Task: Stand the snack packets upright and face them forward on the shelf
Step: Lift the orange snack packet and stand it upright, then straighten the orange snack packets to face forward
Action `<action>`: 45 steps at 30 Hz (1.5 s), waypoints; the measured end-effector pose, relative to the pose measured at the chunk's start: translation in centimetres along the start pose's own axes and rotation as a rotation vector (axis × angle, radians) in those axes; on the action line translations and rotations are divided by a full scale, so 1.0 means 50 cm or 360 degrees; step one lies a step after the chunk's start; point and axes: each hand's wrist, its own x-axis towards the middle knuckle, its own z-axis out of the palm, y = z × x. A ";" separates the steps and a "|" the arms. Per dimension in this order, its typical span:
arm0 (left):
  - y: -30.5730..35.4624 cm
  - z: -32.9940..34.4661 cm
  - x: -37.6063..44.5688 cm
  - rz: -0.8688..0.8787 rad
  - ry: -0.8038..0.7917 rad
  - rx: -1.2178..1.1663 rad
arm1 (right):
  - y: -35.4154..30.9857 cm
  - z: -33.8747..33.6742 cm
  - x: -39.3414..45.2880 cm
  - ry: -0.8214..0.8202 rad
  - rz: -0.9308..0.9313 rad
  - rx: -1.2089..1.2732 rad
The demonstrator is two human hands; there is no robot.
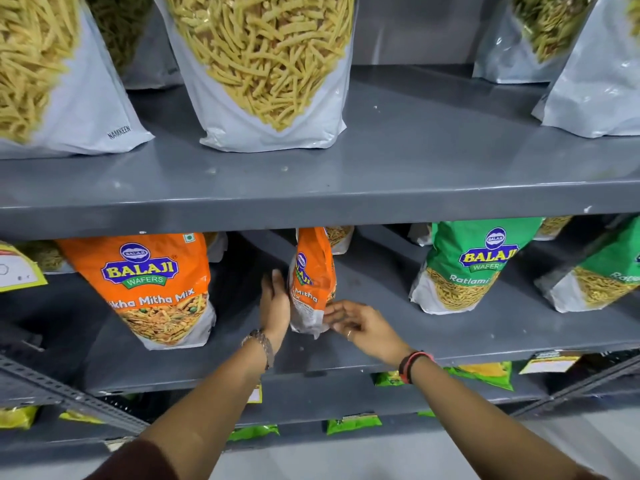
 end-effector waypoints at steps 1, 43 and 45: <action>-0.012 -0.004 -0.030 0.0030 0.0075 0.0027 | 0.000 -0.010 0.007 0.0111 0.0035 0.0014; -0.078 -0.086 -0.140 -0.0081 0.0735 -0.0280 | -0.019 0.056 -0.027 0.0036 0.0385 0.0138; -0.084 -0.146 -0.141 -0.0041 0.0863 -0.0224 | -0.051 0.089 -0.005 -0.0045 0.0319 0.0159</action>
